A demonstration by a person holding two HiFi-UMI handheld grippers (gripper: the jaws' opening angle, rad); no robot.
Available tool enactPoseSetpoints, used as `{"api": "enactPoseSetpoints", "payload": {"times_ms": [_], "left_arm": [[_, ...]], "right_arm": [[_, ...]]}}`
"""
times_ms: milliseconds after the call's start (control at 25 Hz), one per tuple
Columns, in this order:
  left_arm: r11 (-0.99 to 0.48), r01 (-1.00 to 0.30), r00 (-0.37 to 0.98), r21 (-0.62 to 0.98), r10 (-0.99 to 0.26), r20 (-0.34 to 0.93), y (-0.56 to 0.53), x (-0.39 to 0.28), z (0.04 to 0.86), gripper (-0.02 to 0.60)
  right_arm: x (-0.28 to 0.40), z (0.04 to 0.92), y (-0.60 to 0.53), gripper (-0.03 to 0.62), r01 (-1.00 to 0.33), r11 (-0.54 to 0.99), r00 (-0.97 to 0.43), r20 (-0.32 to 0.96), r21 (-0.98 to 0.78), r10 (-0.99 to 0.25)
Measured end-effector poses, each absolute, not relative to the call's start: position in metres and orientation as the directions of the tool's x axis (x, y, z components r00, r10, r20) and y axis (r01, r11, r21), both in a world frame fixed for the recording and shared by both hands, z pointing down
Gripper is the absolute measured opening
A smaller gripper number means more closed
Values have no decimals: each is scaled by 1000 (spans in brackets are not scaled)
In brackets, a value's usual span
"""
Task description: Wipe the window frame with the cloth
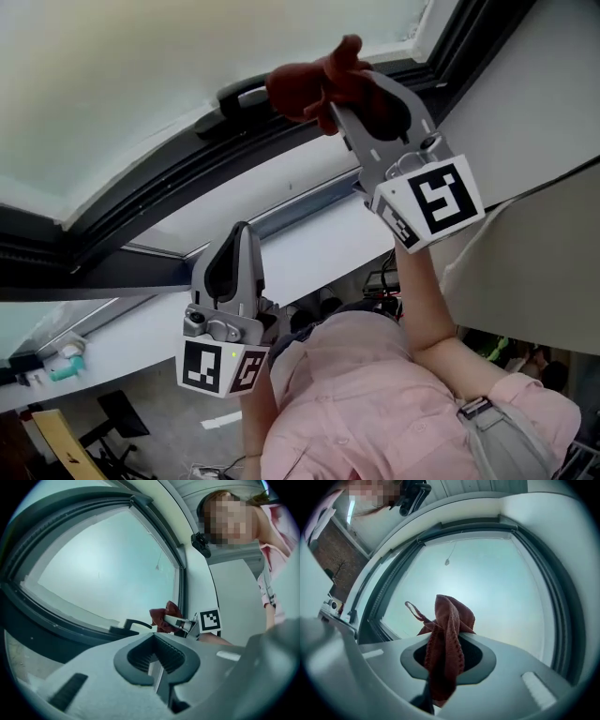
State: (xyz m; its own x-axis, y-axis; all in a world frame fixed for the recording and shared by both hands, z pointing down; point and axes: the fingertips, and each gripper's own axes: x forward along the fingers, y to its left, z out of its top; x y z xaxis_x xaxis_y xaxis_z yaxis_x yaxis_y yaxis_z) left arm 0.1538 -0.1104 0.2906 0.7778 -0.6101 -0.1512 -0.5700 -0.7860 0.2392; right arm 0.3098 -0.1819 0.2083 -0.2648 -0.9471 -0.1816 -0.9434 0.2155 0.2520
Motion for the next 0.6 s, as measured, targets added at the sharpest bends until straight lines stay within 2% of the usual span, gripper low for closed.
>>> {"api": "enactPoseSetpoints", "payload": {"times_ms": [120,360,600], "left_arm": [[-746,-619,735,245,-661,-154,-114,126,290,-3],[-680,-689,663,250,-731,-161,-115,84,288,-3],[-674,-696,655,249,-737,-164,-116,77,286,-3]], "right_arm": [[253,224,-198,75,-908,319,-369,-157,272,-916],[194,287,-226,75,-840,397,-410,47,371,-911],[189,301,-238,75,-839,381,-398,37,388,-916]]}}
